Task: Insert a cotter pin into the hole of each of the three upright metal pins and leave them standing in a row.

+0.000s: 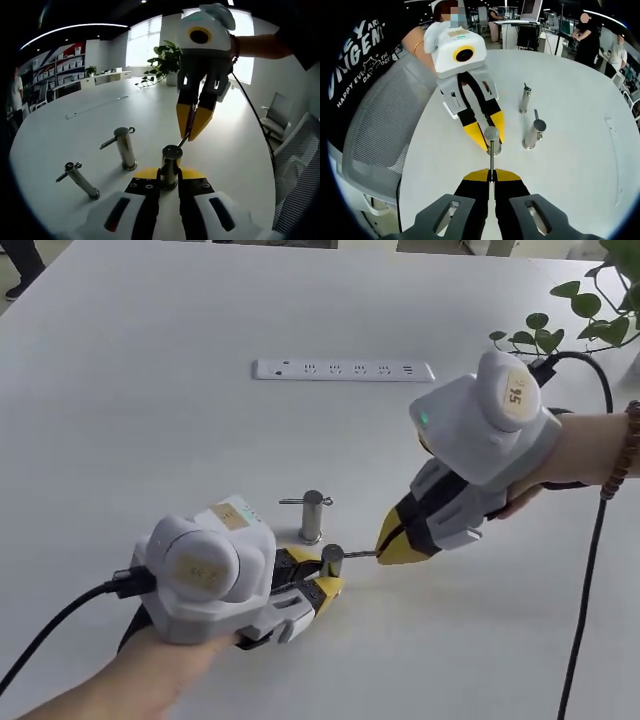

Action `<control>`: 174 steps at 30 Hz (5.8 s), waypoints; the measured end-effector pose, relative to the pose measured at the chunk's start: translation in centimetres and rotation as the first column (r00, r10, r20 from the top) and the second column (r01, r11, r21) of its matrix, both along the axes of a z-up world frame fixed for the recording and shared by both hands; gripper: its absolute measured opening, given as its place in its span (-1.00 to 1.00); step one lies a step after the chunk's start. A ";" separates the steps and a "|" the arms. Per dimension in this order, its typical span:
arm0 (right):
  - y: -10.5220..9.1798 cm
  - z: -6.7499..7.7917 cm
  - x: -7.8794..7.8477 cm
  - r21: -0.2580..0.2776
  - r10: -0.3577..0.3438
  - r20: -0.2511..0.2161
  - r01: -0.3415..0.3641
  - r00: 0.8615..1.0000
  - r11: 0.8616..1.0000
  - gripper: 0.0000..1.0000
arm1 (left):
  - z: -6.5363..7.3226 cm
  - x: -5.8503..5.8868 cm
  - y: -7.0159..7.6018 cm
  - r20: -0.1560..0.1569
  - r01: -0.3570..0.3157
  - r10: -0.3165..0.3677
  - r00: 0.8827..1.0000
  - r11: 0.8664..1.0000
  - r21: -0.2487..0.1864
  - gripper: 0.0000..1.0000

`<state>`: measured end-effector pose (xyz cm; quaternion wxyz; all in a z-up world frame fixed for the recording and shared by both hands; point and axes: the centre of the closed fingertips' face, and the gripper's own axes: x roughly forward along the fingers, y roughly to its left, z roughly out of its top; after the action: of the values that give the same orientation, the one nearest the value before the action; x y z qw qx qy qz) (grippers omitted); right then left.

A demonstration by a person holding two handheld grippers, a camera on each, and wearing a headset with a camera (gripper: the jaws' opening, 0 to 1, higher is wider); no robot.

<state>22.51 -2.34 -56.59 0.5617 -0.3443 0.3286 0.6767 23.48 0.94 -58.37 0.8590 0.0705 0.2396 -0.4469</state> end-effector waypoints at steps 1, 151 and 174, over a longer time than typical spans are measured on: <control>0.0 0.0 0.0 -0.001 0.001 0.000 -0.001 1.000 1.000 -1.00 | 0.0 0.0 0.0 0.001 0.003 -0.003 1.000 1.000 0.000 -0.77; 5.0 -0.3 0.2 0.164 -0.129 0.005 0.127 0.992 0.978 -0.83 | 1.8 -0.6 2.4 0.007 -0.060 0.060 0.998 0.997 -0.039 -0.41; 1.2 0.5 4.1 0.131 -0.221 0.047 0.213 0.974 0.968 -0.83 | 3.4 -1.6 3.4 0.011 -0.056 0.056 0.998 0.997 -0.058 -0.24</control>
<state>26.57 -1.09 -56.06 0.6628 -0.2910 0.3036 0.6196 21.90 4.37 -54.92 0.8743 0.0415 0.2232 -0.4290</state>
